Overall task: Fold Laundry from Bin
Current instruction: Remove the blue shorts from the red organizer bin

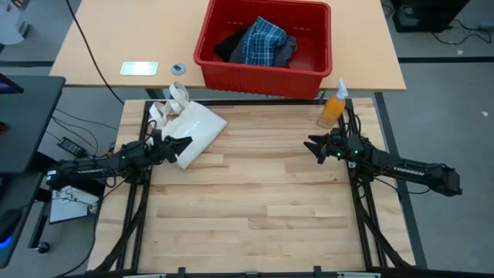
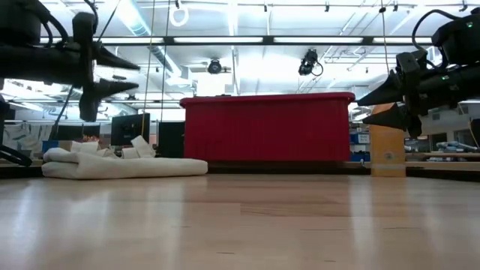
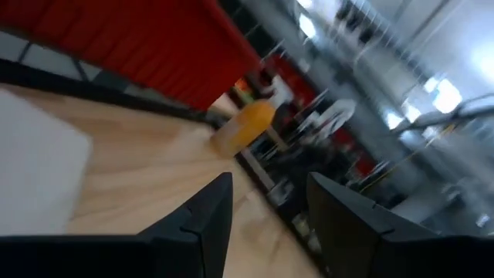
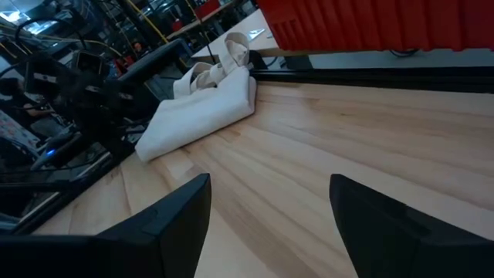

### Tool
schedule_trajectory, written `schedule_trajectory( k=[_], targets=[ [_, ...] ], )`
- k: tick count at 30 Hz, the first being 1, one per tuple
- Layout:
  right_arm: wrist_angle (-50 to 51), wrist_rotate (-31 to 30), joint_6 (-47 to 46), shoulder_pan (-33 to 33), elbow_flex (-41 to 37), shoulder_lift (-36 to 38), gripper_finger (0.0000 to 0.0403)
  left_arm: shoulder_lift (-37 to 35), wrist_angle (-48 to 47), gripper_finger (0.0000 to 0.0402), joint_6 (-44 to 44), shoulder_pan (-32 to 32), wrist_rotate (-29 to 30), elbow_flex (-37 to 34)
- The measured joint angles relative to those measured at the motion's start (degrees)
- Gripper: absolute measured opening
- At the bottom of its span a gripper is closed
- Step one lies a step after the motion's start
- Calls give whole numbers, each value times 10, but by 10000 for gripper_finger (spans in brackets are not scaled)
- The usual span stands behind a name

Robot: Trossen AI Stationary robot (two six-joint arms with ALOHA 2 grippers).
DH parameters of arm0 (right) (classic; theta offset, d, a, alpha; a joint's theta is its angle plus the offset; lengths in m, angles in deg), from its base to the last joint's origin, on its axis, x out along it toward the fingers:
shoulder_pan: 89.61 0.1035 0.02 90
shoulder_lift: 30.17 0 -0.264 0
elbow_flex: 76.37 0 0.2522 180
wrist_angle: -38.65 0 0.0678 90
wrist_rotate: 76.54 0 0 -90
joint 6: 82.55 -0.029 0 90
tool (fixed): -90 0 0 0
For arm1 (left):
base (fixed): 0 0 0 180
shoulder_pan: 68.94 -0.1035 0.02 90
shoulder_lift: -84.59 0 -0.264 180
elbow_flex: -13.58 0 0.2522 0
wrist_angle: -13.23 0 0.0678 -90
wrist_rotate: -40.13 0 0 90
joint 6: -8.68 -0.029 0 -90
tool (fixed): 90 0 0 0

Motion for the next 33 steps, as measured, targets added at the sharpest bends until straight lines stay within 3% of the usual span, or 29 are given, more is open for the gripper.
schedule_trajectory(
  k=[4, 11, 16, 20, 25, 29, 33],
  targets=[
    [-1, -2, -3, 0, 0, 0, 270, 0, 100, 172, 52, 0, 44, 0],
    [-99, -17, -43, 0, 0, 0, 270, 0, 239, 172, 48, 0, 75, 0],
    [-192, -25, -109, 0, 0, 0, 270, 0, 252, 172, 52, 0, 76, 0],
    [-245, -33, -140, 0, 0, 0, 270, 0, 246, 172, 28, 0, 128, 0],
    [-260, -48, -217, 0, 0, -1, 270, 0, 258, 172, 23, 0, 139, 0],
    [-266, -16, -279, 0, 0, -1, 270, 0, 265, 172, 25, 0, 167, 0],
    [-287, -23, -365, 0, 0, -9, 270, 1, 271, 172, 100, -3, 232, 1]
  ],
)
